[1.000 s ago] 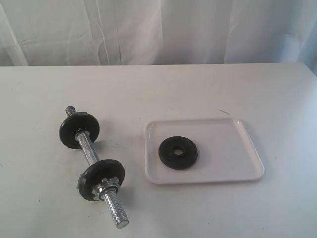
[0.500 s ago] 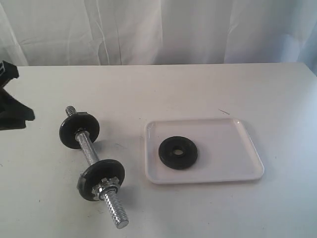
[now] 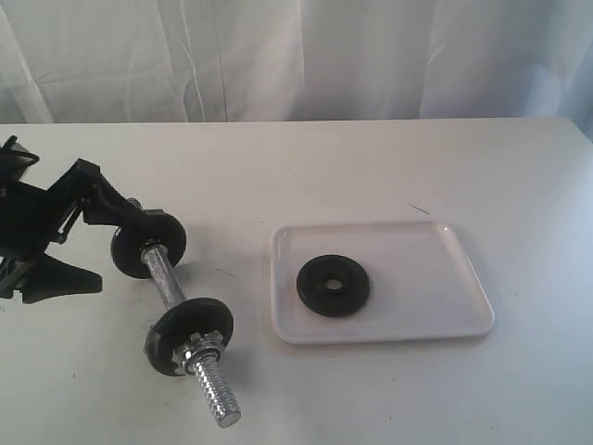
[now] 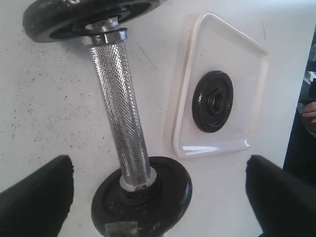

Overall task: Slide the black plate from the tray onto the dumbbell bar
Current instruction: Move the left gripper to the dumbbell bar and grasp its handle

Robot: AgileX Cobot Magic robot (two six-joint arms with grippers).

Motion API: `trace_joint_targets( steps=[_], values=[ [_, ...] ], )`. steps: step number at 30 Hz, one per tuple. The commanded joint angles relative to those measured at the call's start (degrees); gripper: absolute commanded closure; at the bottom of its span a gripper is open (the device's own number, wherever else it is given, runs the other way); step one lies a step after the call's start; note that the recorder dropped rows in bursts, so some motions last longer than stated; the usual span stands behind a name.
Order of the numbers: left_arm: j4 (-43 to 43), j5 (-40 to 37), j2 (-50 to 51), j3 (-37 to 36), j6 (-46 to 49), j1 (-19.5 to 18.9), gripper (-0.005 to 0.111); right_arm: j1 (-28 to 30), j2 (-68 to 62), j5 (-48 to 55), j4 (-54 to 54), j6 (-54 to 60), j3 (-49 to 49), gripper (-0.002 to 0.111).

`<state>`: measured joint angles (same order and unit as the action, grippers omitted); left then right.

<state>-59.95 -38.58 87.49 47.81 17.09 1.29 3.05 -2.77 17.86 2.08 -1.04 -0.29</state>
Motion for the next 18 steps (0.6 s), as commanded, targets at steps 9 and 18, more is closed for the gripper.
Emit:
trace_joint_targets(
  steps=[9,18],
  values=[
    [-3.1,11.2,4.9,0.0,-1.0,8.7,0.013,0.4,0.3,-0.8,-0.4,-0.3,0.3,0.108],
    [-6.9,16.9,9.0,0.0,-0.4,11.6,0.013,0.4,0.3,-0.8,-0.4,-0.3,0.3,0.108]
  ],
)
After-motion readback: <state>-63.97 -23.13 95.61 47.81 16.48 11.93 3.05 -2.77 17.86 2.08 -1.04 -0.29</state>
